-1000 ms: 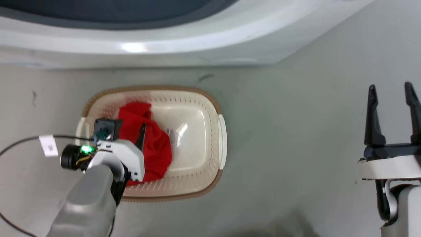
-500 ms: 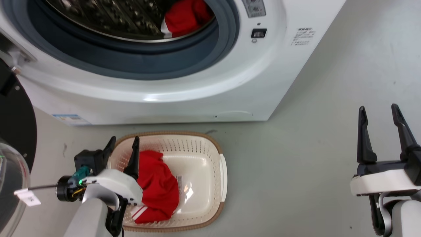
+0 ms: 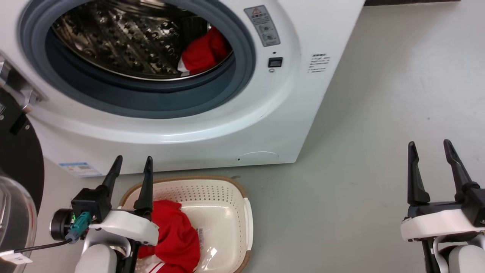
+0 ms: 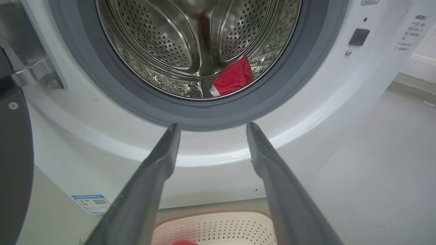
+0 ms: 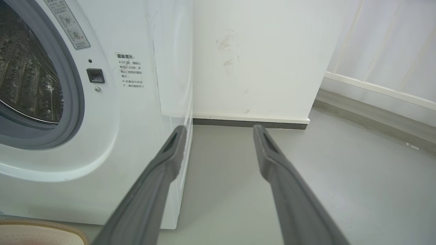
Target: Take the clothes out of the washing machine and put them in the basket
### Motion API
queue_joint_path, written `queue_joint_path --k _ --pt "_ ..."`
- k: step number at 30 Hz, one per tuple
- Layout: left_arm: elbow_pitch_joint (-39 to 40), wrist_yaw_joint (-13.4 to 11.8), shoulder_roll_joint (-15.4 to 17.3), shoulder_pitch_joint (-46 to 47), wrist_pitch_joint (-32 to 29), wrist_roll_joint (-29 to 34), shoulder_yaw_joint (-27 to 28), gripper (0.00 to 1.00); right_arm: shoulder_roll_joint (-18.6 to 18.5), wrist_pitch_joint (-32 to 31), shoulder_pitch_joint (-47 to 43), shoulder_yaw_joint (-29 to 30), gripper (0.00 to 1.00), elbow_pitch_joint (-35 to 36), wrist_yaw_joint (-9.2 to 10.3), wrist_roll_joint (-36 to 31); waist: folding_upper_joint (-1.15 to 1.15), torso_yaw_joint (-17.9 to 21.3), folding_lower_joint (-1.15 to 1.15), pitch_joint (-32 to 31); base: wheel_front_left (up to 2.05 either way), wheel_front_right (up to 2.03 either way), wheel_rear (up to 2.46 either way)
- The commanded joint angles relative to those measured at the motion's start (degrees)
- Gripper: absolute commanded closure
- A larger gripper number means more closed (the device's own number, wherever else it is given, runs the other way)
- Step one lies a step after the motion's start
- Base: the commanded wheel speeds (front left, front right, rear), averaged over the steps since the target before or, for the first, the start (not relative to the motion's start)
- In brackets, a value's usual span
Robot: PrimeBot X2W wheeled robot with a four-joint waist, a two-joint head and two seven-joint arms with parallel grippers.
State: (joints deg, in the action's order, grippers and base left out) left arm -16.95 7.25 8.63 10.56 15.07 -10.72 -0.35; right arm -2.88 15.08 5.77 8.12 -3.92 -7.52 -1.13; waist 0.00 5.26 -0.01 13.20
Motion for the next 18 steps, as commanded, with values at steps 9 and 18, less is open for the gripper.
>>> queue_joint_path --k 9,18 --pt "1.7 0.2 3.6 3.6 0.2 0.6 -2.6 0.0 0.0 0.1 -0.2 -1.3 0.0 0.4 0.05 2.2 0.0 4.0 0.01 1.8 0.0 0.0 0.0" --pt "-4.8 0.2 13.0 19.4 -2.4 -2.8 -8.9 0.0 0.0 0.1 2.3 -2.5 0.0 0.7 0.05 4.8 0.0 9.9 0.01 9.8 0.0 0.0 0.0"
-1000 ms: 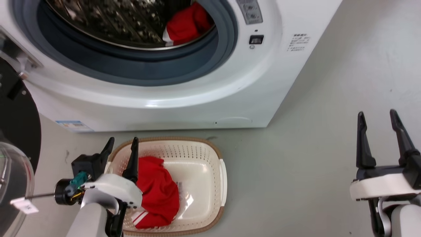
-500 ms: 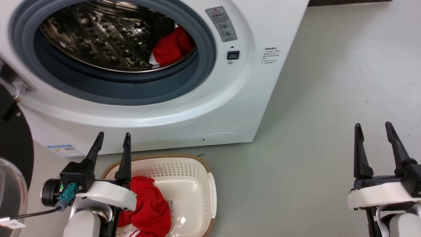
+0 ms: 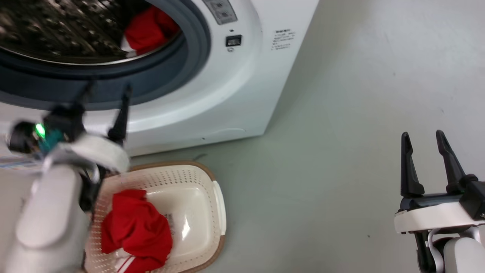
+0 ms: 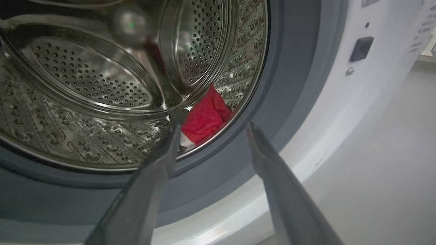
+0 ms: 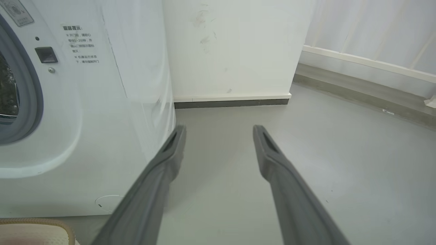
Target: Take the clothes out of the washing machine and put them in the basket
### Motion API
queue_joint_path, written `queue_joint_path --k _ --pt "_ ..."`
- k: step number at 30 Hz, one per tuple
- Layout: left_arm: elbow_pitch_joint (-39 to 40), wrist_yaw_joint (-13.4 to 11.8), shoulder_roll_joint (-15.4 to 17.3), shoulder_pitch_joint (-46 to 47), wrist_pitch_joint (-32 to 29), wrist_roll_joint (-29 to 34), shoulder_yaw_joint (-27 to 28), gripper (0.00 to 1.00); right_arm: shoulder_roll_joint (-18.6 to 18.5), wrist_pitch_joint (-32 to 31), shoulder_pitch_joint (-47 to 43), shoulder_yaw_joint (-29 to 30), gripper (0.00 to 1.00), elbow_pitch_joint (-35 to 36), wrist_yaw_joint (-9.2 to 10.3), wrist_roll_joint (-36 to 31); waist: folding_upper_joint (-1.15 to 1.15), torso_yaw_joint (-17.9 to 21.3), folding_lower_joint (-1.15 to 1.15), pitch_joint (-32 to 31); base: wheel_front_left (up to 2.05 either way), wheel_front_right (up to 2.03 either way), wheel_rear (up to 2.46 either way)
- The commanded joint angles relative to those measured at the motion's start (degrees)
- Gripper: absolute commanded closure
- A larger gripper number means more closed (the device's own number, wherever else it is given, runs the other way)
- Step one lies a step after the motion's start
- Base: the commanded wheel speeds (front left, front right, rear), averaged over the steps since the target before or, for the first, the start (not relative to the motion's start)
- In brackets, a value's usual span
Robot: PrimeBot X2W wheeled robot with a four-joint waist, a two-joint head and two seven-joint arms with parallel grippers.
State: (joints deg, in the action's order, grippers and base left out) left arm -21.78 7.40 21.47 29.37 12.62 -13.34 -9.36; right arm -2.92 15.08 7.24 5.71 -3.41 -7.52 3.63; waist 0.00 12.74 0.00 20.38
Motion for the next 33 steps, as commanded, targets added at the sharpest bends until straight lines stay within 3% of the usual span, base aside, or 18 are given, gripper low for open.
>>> queue_joint_path --k 1,3,18,26,33 --pt "-0.7 0.1 1.2 2.7 -1.0 -0.8 -0.3 0.0 0.1 0.1 1.1 -0.2 0.0 0.2 0.05 0.5 0.0 3.1 0.0 3.6 0.0 0.0 0.0" --pt "-3.5 0.1 4.5 9.4 -4.4 -1.1 -2.1 0.0 0.1 0.1 1.5 -0.6 0.0 0.0 0.05 1.7 0.0 5.3 0.0 6.0 0.0 0.0 0.0" --pt "-14.9 0.0 16.5 45.1 -28.7 -8.1 -13.8 0.0 0.1 0.1 4.3 -7.1 0.0 1.2 0.05 9.4 0.0 14.0 0.0 20.4 0.0 0.0 0.0" --pt "-25.5 -0.2 18.2 57.7 -40.4 -10.8 -12.9 0.0 0.1 0.1 4.6 -10.3 0.0 2.1 0.06 11.4 0.0 17.3 0.0 24.2 0.0 0.0 0.0" --pt "-30.3 0.0 16.3 61.3 -46.7 -12.2 -14.4 0.0 0.1 0.1 3.3 -9.8 0.0 2.4 0.05 12.0 0.0 17.3 0.0 25.3 0.0 0.0 0.0"
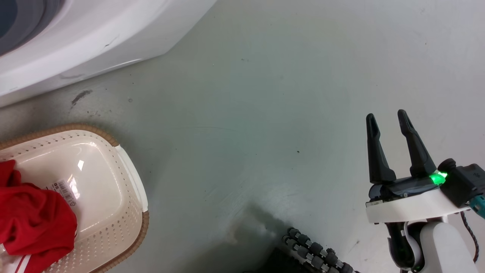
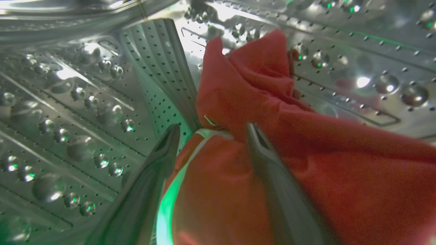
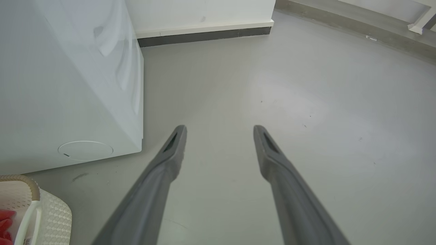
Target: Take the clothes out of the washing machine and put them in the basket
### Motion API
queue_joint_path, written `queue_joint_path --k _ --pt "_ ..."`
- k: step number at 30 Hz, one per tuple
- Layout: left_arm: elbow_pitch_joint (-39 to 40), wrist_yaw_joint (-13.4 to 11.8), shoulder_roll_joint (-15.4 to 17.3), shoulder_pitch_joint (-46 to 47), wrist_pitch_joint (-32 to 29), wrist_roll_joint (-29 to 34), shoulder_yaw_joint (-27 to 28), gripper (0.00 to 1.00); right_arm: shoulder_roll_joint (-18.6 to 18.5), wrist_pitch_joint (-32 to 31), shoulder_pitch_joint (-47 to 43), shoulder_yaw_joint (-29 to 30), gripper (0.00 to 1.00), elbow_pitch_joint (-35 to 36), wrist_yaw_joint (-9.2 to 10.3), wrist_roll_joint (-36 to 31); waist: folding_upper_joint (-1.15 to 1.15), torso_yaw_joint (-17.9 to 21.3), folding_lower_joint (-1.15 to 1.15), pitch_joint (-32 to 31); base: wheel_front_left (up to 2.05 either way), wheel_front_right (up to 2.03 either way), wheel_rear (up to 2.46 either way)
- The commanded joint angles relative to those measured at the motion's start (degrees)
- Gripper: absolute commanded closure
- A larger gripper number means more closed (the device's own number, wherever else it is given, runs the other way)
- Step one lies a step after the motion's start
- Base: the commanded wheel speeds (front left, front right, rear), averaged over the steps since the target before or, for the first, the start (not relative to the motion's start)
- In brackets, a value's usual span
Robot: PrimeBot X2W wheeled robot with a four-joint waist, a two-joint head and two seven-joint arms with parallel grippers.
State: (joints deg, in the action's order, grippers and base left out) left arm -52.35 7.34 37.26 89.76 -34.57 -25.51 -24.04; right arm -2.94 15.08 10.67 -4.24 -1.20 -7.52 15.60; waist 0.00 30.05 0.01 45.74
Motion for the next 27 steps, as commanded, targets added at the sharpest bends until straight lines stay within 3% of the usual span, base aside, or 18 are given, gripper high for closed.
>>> queue_joint_path --k 1,11,13,14,21,27 --pt "0.0 0.1 0.4 1.5 -0.1 -0.2 -0.1 0.0 0.1 0.1 -0.4 -0.1 0.0 0.2 0.06 0.1 0.0 -0.1 -0.01 0.2 0.0 0.0 0.0" --pt "-2.3 0.1 0.7 0.9 -5.0 -2.0 -4.9 0.0 0.1 0.1 -0.3 -0.3 0.0 1.1 0.05 1.0 0.0 -0.5 -0.01 1.4 0.0 0.0 0.0" --pt "-2.2 0.1 0.8 0.9 -5.5 -2.6 -5.8 0.45 0.1 0.1 -0.1 -0.1 0.0 1.1 0.06 1.0 0.0 -0.5 -0.01 1.6 0.0 0.0 0.0" --pt "-1.9 0.1 0.8 0.9 -5.7 -3.2 -6.3 1.0 0.1 0.1 0.0 -0.1 0.0 1.1 0.06 1.0 0.0 -0.6 -0.01 1.6 0.0 0.0 0.0" --pt "0.5 0.1 3.2 1.9 -3.7 -5.5 -8.7 1.0 0.1 0.1 1.1 -0.5 0.0 0.7 0.05 0.9 0.0 -0.6 -0.01 1.6 0.0 0.0 0.0" --pt "2.0 0.1 4.1 0.9 5.2 -6.1 -9.9 1.0 0.1 0.1 2.4 -0.1 0.0 0.5 0.05 0.0 0.0 -1.3 -0.01 -0.1 0.0 0.0 0.0"
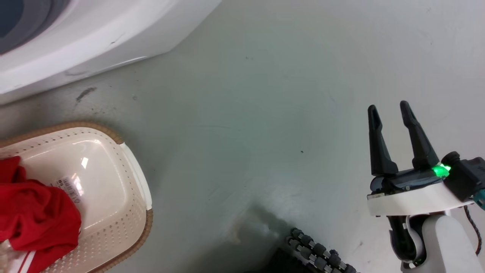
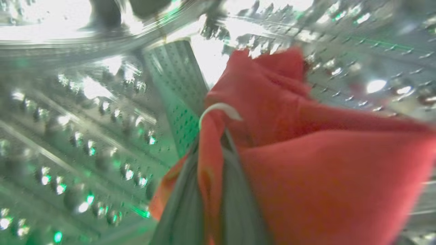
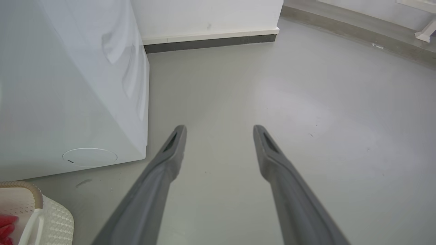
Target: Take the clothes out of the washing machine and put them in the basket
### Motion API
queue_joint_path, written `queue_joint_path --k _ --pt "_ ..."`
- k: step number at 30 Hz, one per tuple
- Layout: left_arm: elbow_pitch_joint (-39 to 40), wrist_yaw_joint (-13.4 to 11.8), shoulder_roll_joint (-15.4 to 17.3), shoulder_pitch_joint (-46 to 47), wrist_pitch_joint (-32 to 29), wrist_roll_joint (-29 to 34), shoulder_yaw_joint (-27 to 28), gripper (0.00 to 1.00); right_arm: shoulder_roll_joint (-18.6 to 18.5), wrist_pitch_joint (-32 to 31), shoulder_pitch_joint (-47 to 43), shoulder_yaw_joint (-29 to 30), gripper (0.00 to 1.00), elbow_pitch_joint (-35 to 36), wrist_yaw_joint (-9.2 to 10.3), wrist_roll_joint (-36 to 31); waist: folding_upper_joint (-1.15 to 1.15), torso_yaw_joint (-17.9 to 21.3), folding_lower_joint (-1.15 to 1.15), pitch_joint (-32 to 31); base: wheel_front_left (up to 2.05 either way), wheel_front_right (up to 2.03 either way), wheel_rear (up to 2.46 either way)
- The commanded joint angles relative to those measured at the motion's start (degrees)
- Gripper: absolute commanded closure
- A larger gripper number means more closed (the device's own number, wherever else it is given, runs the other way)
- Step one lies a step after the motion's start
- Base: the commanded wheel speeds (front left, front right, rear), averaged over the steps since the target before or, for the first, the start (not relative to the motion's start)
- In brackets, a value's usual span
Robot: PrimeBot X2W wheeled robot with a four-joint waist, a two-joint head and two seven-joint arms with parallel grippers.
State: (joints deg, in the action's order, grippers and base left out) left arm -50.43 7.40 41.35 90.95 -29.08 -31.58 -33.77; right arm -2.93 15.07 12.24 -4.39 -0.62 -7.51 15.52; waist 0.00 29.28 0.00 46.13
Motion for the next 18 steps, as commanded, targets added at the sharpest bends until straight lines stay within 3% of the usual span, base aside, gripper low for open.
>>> queue_joint_path --k 1,6,18 --pt "-0.1 0.1 -0.2 -0.7 1.5 -0.3 -0.2 1.0 0.1 0.1 1.0 0.3 0.0 0.0 0.04 -0.4 0.0 -0.9 0.0 -0.9 0.0 0.0 0.0" --pt "-1.5 0.1 -0.5 -4.6 12.0 -0.2 -0.7 1.0 0.1 0.1 1.9 1.2 0.0 -0.4 0.04 -2.5 0.0 -2.6 0.0 -4.6 0.0 0.0 0.0" --pt "-4.4 -0.8 -6.6 -15.5 34.5 -1.1 -1.0 1.0 0.0 0.1 0.3 5.2 0.0 0.1 0.05 -8.3 0.0 -10.1 0.0 -13.8 0.0 0.0 0.0"
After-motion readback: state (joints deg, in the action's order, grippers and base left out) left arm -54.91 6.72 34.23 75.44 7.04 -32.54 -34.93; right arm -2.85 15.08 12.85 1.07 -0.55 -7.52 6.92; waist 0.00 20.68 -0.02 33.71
